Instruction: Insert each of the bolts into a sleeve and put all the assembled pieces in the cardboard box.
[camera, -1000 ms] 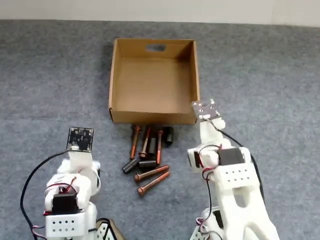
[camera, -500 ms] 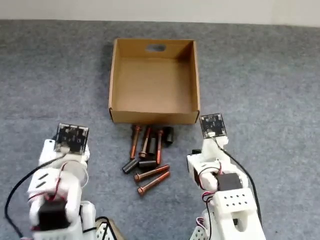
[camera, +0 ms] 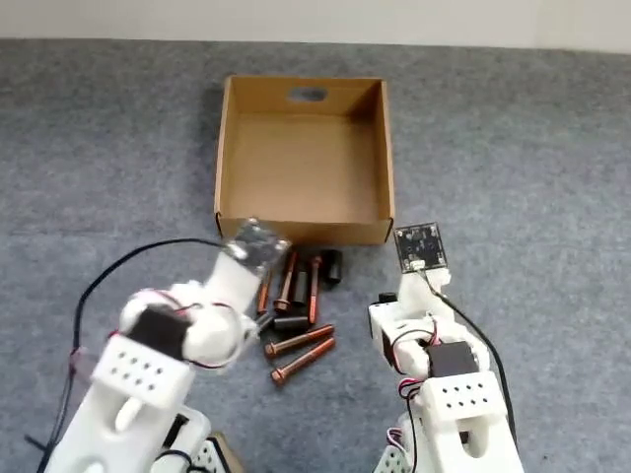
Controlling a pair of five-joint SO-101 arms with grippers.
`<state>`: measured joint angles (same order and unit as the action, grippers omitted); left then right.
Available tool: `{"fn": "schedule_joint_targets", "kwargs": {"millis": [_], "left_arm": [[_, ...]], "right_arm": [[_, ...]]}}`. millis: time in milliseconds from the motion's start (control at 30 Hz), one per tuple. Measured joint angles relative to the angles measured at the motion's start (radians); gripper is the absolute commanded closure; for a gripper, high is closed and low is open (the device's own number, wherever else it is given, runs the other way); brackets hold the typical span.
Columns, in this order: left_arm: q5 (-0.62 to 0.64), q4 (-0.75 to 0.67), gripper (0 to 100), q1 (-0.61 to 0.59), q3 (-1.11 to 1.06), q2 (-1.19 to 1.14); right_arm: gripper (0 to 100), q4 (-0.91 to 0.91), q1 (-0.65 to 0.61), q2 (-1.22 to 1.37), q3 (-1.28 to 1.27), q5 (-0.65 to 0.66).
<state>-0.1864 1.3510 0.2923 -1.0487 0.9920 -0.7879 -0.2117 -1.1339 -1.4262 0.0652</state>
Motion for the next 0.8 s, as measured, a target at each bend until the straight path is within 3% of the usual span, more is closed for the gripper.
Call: {"fn": "schedule_joint_targets", "kwargs": {"millis": [167,300,800], "left_arm": [[0.255,-0.097,83,0.046,0.0,-0.071],[0.381,-0.121,83,0.061,-0.002,-0.075],[0.41,-0.436,83,0.216,-0.344,-0.075]], "right_arm": [[99.3,0.0,0.0,-0.006,-0.029,0.0],[99.3,0.0,0.0,-0.006,-0.032,0.0],[99.3,0.0,0.0,-0.006,-0.032,0.0]]}}
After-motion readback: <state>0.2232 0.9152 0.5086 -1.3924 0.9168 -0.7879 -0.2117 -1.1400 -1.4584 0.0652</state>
